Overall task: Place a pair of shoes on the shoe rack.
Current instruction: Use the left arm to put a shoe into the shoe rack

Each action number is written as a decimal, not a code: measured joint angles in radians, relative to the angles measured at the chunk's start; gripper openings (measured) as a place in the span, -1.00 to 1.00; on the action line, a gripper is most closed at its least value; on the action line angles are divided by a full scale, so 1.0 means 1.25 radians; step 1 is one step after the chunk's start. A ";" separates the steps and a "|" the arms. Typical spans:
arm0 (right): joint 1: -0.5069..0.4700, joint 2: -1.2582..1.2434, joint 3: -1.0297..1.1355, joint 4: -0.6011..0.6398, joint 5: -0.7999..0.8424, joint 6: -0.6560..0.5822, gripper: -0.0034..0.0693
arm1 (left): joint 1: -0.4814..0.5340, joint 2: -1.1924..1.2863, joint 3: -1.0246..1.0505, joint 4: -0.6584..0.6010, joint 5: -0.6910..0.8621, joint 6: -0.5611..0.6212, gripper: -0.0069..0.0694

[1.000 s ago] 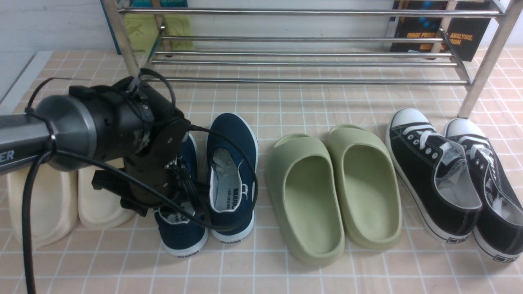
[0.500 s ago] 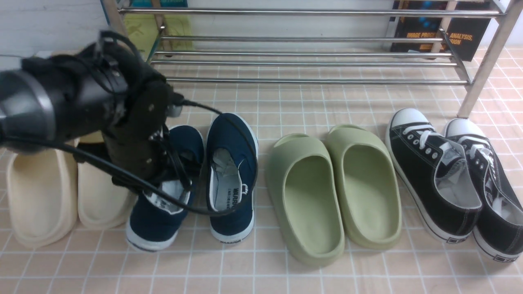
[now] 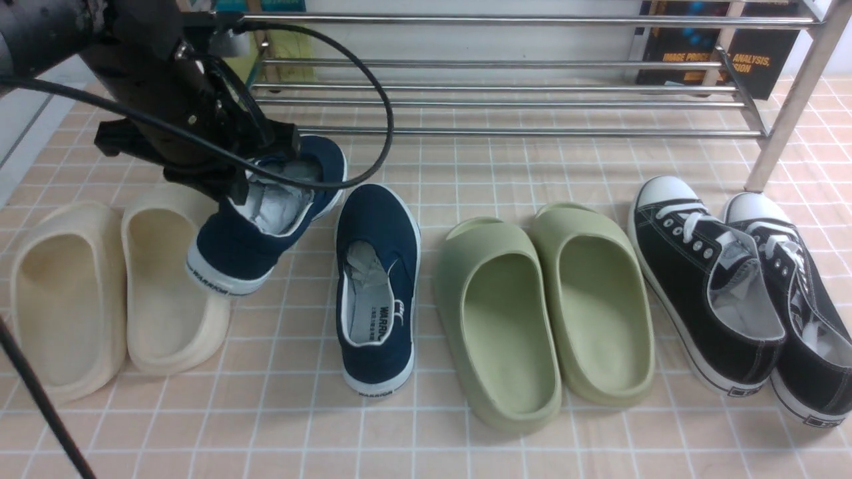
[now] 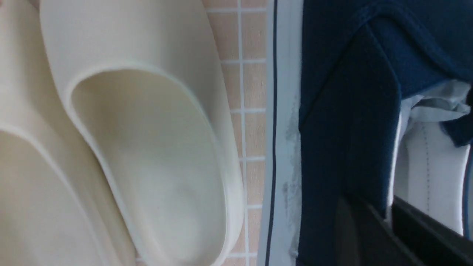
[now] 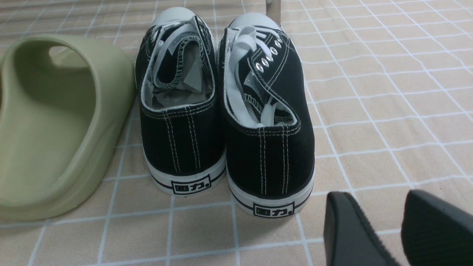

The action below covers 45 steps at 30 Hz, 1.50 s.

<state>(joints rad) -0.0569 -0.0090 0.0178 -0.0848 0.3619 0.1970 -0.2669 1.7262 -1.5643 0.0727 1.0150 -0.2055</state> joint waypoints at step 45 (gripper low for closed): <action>0.000 0.000 0.000 0.000 0.000 0.000 -0.25 | 0.038 0.371 -0.346 0.016 -0.438 -0.104 -0.53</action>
<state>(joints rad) -0.0569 -0.0090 0.0178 -0.0848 0.3623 0.1970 -0.2194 2.1898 -1.9965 0.0931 0.4679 -0.3350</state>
